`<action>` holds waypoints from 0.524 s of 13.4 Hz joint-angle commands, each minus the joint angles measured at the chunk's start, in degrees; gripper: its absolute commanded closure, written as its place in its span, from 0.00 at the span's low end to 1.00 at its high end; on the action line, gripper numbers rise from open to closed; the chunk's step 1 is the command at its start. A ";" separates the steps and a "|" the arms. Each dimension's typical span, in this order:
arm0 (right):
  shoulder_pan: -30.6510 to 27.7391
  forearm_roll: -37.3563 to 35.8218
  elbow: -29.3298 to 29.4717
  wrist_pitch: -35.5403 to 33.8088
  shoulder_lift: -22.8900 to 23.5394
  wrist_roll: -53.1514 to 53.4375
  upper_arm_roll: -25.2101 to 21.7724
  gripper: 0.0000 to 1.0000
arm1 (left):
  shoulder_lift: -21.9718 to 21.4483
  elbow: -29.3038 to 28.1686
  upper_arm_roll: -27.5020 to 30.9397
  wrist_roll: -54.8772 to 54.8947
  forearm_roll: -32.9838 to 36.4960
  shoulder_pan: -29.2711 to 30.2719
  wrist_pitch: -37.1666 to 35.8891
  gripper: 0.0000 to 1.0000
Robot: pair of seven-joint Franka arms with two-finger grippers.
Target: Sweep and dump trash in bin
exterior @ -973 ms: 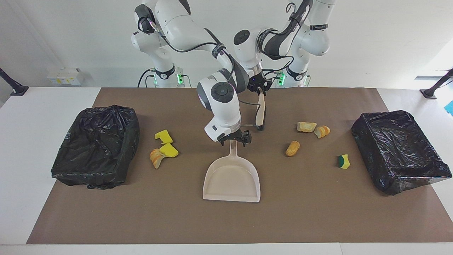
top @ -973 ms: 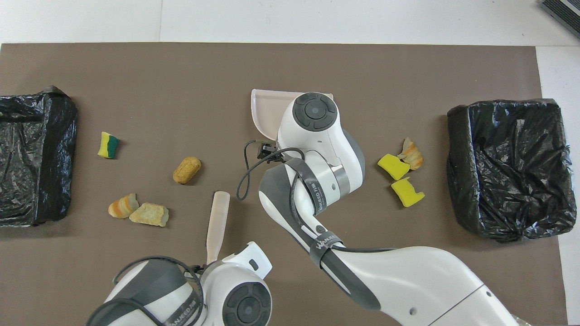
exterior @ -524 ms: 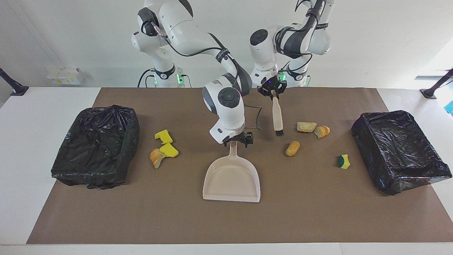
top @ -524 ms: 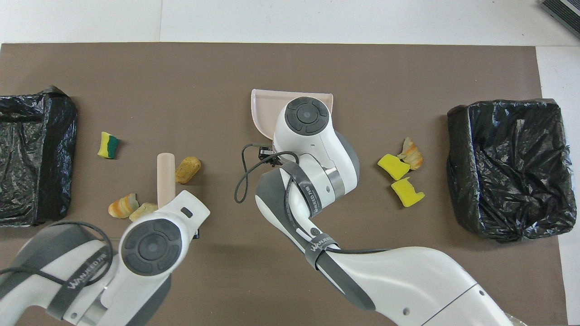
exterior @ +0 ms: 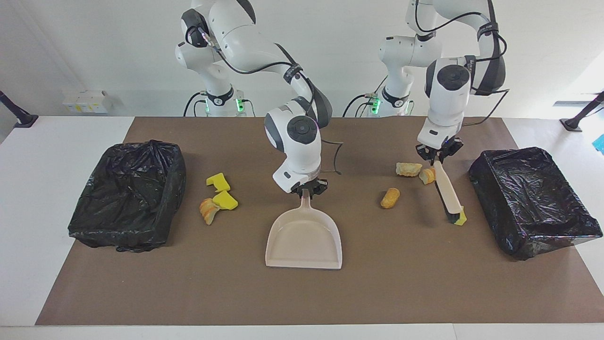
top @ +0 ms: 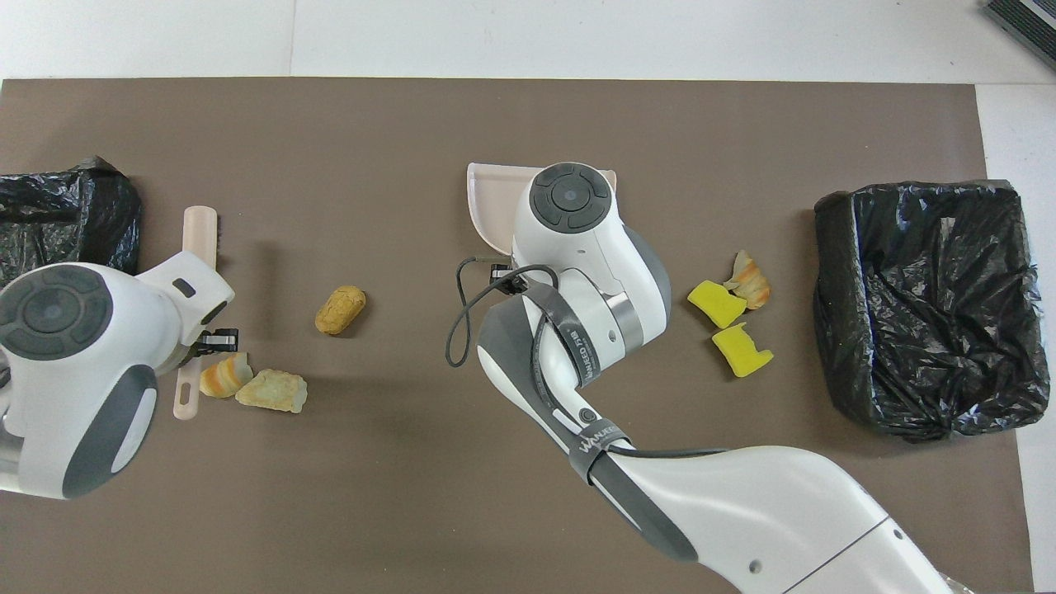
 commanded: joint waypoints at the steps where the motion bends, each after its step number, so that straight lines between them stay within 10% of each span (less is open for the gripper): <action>1: -0.53 -2.36 -0.09 -1.43 -2.35 -3.75 0.34 1.00 | 3.04 3.91 -0.77 5.62 0.19 6.25 2.34 1.00; 7: -4.49 -1.14 -14.73 -5.22 -15.70 -34.98 0.43 1.00 | 7.95 3.39 -0.86 23.61 -4.82 11.46 4.89 1.00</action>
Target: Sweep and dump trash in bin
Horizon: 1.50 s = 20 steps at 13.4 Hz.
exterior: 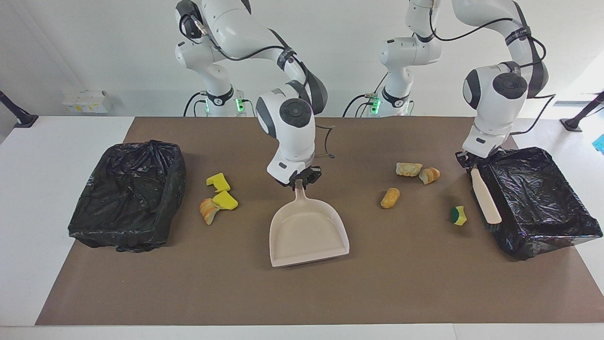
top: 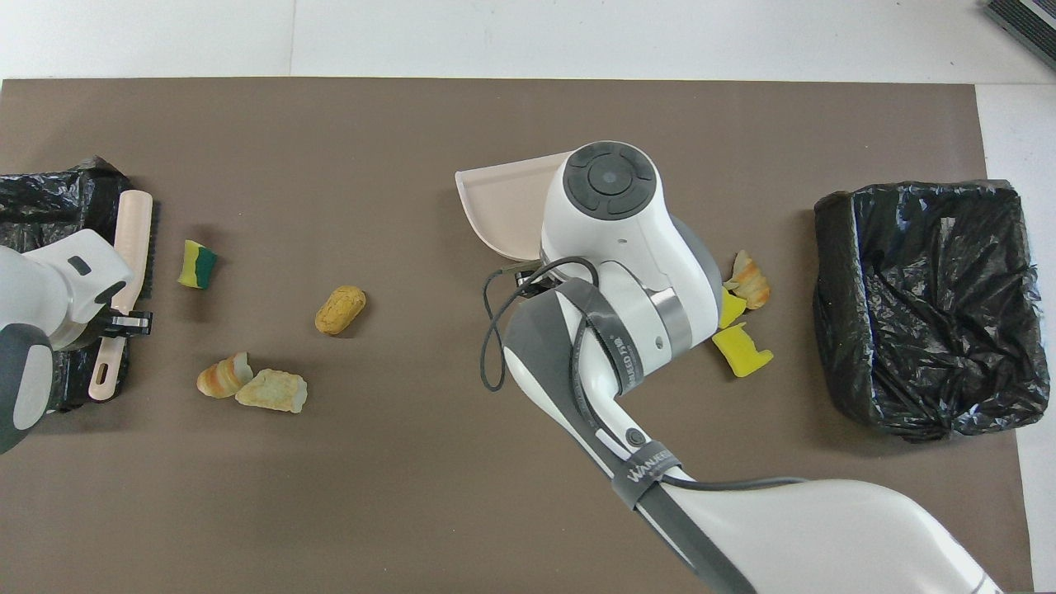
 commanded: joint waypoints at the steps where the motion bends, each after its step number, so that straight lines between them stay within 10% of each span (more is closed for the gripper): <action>1: -1.12 0.64 -13.82 2.39 -8.09 -16.89 0.60 1.00 | 3.59 0.53 -0.81 11.49 -4.14 1.32 1.78 1.00; 7: 0.20 1.08 -19.13 6.26 -10.92 -37.49 1.04 1.00 | 1.23 -2.02 -1.34 14.54 -15.74 -5.78 -4.79 1.00; 20: 6.88 0.99 -20.98 15.14 -7.68 -52.01 1.48 1.00 | -8.62 -1.94 -1.43 -15.60 -24.89 -9.66 -14.48 1.00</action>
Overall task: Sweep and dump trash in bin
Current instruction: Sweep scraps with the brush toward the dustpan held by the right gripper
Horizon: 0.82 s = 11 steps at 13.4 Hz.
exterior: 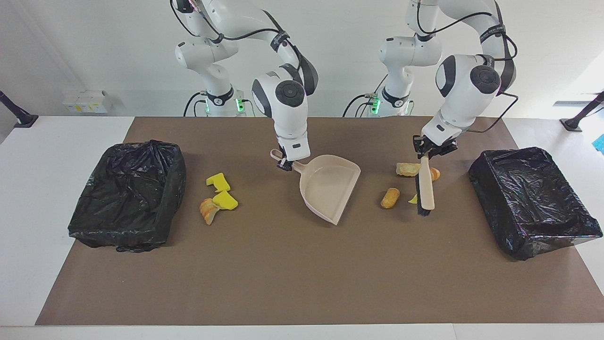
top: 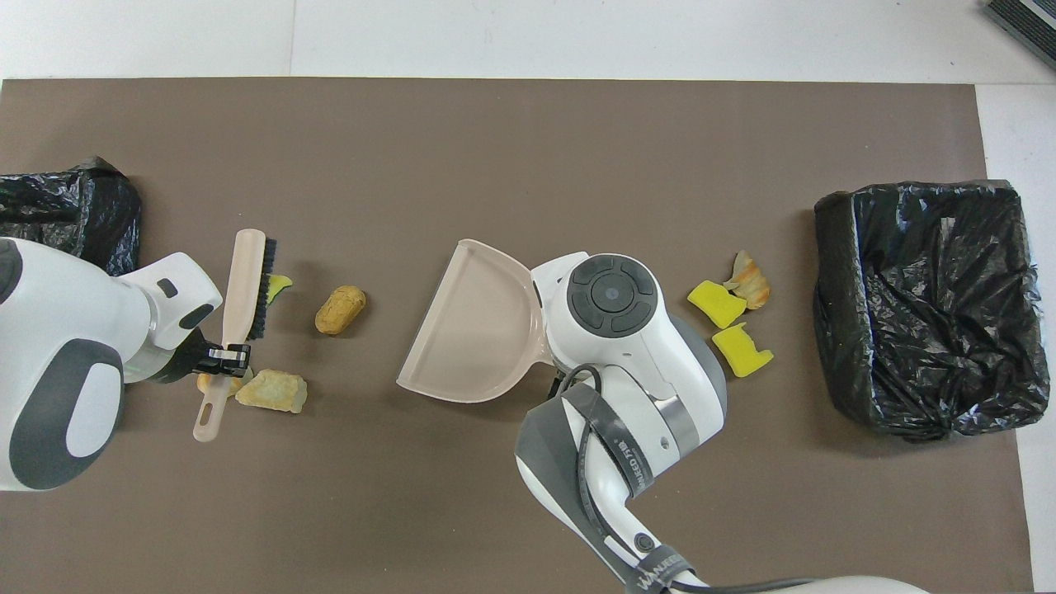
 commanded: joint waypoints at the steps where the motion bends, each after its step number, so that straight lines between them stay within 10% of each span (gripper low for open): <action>1: 0.87 0.35 0.53 0.85 0.84 -2.05 0.36 1.00 | -2.24 -1.09 0.01 -5.68 -3.21 -3.04 0.34 1.00; 11: 3.24 -6.16 13.54 -7.94 8.05 1.55 0.45 1.00 | -1.54 -8.02 0.45 0.43 -10.94 -10.29 12.65 1.00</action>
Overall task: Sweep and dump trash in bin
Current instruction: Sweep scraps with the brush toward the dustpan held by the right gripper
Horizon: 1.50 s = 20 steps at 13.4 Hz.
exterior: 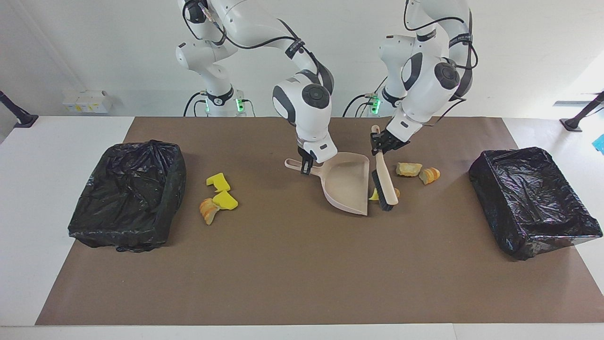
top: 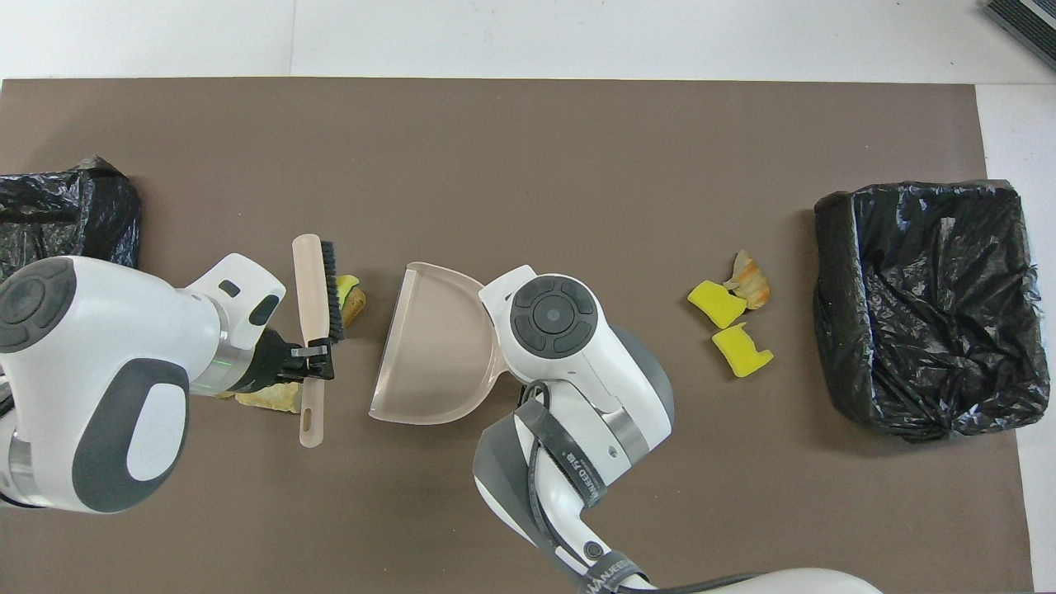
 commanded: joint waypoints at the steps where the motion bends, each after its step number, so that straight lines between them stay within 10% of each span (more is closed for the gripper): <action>1: 0.24 -1.54 2.90 -1.47 1.67 1.47 0.18 1.00 | -0.46 -2.50 1.09 5.82 -1.17 3.77 1.89 1.00; 12: 1.02 -3.80 2.90 0.12 2.46 2.44 0.18 1.00 | 3.59 6.71 1.71 13.14 0.23 16.89 -2.67 1.00; 20: 3.14 -8.92 4.84 -4.54 2.90 2.53 0.18 1.00 | 5.68 6.65 1.80 13.66 13.50 26.56 -2.07 1.00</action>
